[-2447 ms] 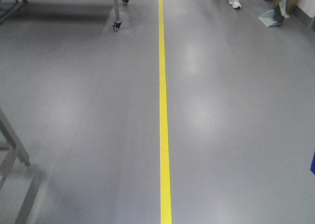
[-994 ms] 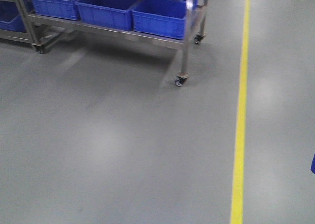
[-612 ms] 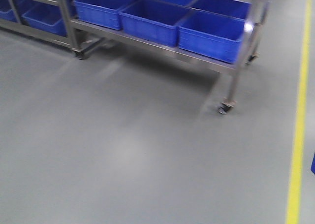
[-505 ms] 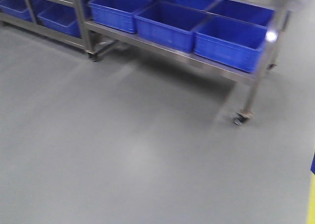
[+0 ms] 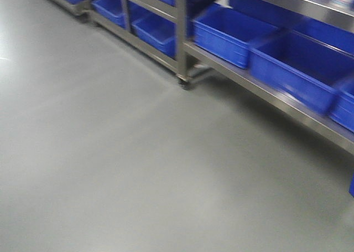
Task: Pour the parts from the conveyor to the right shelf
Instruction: 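Drive the base along the aisle toward the shelf rack of blue bins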
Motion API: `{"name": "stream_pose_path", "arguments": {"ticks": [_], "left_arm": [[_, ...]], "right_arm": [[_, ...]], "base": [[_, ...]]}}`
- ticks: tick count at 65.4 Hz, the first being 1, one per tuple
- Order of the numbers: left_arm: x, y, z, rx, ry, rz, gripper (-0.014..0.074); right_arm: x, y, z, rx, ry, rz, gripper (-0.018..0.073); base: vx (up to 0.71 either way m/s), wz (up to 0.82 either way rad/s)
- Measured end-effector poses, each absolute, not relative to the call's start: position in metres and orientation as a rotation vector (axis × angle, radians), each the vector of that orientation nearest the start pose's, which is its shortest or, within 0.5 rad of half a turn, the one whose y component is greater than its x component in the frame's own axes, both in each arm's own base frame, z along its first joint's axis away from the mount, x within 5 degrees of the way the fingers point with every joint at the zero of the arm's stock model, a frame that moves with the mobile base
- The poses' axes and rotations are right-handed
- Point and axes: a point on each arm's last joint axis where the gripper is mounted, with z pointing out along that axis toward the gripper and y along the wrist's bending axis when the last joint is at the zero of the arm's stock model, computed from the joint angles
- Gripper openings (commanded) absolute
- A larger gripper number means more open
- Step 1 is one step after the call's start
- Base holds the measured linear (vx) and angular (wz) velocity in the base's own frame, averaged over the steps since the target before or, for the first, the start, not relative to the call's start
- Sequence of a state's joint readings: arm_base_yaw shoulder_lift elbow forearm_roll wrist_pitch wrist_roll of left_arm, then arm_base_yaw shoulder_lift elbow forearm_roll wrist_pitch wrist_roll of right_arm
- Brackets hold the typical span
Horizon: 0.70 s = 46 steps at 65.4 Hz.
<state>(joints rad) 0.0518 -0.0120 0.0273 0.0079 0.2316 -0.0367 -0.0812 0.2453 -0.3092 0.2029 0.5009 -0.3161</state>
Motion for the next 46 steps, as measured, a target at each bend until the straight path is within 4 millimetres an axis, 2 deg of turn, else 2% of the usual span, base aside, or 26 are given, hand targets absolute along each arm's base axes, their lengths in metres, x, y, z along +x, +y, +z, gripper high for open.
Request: {"name": "stream_pose_path", "arguments": {"ticks": [46], "left_arm": [[0.0554, 0.0030, 0.1836, -0.071, 1.729, 0.018, -0.0006]], "right_arm": [[0.0657, 0.0036, 0.2578, -0.120, 1.911, -0.054, -0.0004]], "base": [[0.77, 0.50]]}}
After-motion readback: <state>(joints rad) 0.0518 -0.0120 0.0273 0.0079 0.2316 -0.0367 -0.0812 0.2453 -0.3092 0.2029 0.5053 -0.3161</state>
